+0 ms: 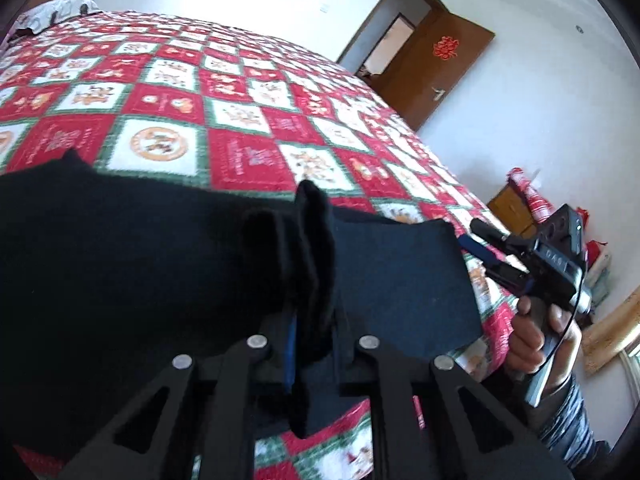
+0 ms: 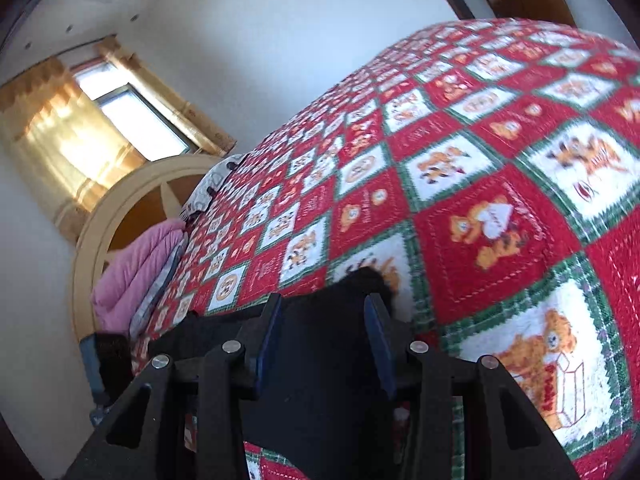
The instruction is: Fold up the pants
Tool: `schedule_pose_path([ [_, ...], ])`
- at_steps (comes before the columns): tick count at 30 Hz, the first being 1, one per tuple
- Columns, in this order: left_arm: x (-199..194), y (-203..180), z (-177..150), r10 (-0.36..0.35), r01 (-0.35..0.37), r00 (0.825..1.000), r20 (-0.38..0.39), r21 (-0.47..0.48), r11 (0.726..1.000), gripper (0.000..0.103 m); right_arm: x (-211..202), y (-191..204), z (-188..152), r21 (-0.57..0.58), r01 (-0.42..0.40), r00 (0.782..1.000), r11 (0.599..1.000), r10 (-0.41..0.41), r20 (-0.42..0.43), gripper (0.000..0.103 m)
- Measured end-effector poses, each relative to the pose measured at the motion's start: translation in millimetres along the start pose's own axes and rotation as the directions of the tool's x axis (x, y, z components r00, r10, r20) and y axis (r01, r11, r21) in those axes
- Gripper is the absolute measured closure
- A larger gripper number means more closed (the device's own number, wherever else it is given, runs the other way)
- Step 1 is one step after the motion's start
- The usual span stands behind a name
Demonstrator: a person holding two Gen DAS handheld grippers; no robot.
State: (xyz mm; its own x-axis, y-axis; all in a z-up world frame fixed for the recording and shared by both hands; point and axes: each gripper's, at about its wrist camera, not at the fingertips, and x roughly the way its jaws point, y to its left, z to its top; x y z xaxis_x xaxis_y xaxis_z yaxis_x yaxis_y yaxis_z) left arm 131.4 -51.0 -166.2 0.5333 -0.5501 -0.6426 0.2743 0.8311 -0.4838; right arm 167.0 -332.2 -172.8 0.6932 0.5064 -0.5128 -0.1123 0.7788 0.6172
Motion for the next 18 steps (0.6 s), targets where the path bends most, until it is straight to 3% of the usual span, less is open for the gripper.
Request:
schedule_pose_path([
  [4,14.4,8.9,2.8,0.032,-0.032,0.999,-0.016,-0.02,0.999,0.089,2.8,9.0,-0.9,-0.038,-0.077,0.997,0.996,0.076,-0.017,0.06],
  [8,21.9,1.1,6.7,0.056,-0.056,0.998,-0.006,0.035,0.998,0.088,3.8,36.3,-8.9,-0.144,-0.199,0.979,0.969,0.192,-0.064,0.06],
  [9,23.4,-0.9,7.6,0.065,-0.065,0.998,-0.006,0.052,0.997,0.088,6.6,40.7,-12.4,-0.163,-0.198,0.979,0.966,0.186,-0.085,0.06],
  [13,24.5,0.4,10.8,0.068,-0.068,0.998,0.003,0.076,0.995,0.086,38.5,31.9,-24.0,-0.178,-0.041,0.983,0.983,0.007,-0.184,0.06],
  [18,17.7,4.8,9.5,0.053,-0.055,0.998,0.031,0.044,0.998,0.074,39.7,16.9,-19.4,-0.11,-0.048,0.983,0.993,0.028,-0.179,0.06],
])
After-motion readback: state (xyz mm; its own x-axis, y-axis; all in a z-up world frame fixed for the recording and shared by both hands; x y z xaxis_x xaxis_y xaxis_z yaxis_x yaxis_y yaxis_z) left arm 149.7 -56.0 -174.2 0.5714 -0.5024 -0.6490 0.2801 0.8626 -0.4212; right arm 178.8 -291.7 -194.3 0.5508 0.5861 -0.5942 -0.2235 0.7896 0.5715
